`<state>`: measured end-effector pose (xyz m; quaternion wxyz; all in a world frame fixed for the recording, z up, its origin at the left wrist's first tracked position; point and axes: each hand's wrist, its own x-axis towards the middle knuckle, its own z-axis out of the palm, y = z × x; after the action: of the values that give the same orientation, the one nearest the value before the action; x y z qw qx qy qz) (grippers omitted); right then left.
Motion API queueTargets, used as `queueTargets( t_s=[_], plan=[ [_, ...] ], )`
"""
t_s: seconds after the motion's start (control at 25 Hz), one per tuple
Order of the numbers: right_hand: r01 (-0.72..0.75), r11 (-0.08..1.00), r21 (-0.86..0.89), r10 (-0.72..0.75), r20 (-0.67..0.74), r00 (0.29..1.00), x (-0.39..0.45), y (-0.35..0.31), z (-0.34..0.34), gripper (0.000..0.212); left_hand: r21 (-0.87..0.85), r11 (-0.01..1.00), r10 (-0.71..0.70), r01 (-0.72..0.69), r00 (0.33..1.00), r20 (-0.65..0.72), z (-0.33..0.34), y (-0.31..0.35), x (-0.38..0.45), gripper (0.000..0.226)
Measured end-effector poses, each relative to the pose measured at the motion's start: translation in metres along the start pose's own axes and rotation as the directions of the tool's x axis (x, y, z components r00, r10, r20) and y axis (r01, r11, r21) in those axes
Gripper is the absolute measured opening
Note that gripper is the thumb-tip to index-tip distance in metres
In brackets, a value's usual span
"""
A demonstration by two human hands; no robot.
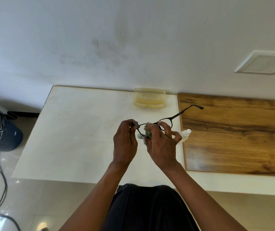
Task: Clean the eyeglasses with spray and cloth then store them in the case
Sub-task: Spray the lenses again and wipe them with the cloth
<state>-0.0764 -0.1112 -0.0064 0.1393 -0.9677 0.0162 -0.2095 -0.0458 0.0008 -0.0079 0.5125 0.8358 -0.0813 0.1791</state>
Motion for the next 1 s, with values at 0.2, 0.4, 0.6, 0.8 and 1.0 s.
queueTargets(
  t_s=[0.2,0.4,0.6,0.8,1.0],
  plan=[
    [0.023,0.986,0.168,-0.038,0.085,0.996,0.0,0.001,0.003,0.056,0.005,1.0,0.009,-0.009,1.0,0.004,0.001,0.002,0.002,0.014],
    [0.11,0.953,0.282,-0.118,0.011,0.993,-0.002,0.005,0.003,0.05,-0.02,1.0,0.01,-0.011,1.0,-0.022,0.0,0.006,0.002,0.011],
    [0.217,0.936,0.277,-0.209,-0.06,0.976,-0.005,0.015,0.008,0.044,-0.022,1.0,-0.013,0.012,0.999,-0.035,-0.001,0.006,0.002,0.009],
    [0.272,0.914,0.3,-0.266,-0.062,0.962,-0.004,0.022,0.004,0.031,-0.028,0.999,-0.019,0.018,0.999,-0.036,0.0,0.007,0.002,0.01],
    [0.162,0.895,0.416,-0.154,-0.052,0.987,-0.006,0.024,-0.004,0.022,-0.021,1.0,-0.015,0.014,0.999,-0.04,0.001,0.008,0.002,0.01]
  ],
)
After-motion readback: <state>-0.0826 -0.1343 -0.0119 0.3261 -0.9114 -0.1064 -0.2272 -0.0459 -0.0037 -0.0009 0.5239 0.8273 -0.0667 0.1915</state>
